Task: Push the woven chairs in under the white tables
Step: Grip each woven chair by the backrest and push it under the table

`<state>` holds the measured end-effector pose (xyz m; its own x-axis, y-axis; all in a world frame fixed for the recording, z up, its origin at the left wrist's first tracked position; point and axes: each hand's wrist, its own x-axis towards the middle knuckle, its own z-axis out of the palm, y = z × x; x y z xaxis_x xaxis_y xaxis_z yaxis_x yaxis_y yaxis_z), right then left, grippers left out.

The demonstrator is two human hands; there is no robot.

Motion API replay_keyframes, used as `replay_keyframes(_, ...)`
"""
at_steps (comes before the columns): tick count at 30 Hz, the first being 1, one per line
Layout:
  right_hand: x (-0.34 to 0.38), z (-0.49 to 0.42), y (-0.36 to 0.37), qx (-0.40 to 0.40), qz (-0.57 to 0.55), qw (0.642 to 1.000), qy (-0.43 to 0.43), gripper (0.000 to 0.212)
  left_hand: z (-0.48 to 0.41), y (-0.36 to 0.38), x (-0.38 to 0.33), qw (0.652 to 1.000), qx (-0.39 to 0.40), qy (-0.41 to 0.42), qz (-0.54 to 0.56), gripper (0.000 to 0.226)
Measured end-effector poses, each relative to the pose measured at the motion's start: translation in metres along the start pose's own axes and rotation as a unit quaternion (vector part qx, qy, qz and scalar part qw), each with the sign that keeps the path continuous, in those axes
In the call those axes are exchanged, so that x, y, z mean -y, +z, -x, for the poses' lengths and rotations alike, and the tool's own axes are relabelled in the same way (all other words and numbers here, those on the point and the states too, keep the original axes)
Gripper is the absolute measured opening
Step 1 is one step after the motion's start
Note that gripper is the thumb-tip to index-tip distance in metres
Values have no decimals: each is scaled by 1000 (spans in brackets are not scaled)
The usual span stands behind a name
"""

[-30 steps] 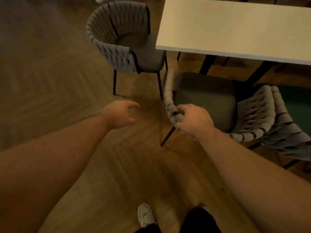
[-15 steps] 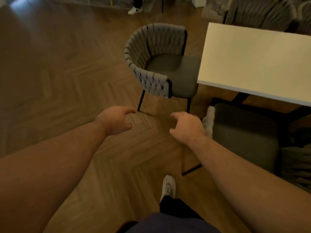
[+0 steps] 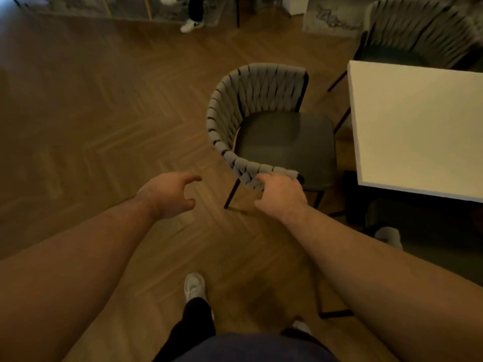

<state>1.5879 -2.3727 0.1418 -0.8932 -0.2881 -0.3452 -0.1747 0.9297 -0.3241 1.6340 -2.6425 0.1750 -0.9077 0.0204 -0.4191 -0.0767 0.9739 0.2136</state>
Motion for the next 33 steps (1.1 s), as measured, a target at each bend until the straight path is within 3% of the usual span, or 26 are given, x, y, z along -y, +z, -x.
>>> replay_keyframes(10, 63, -119, -7, -12, -70, 991, 114, 60, -187, -104, 78, 985, 58, 120, -107, 77)
replay_keyframes(13, 56, -148, -11, 23, -64, 989, 128, 69, -245, -116, 77, 979, 77, 151, -113, 80)
replay_keyframes(21, 53, -242, -21, 128, 13, 986, 107, 65, -368, -126, 74, 952, 133, 229, -154, 85)
replay_keyframes(27, 66, -299, -20, 114, -40, 979, 161, 71, -463, -144, 73, 898, 181, 310, -254, 91)
replay_keyframes(33, 79, -342, -6, 109, -143, 931, 316, 69, -572, -147, 47, 801, 219, 433, -349, 88)
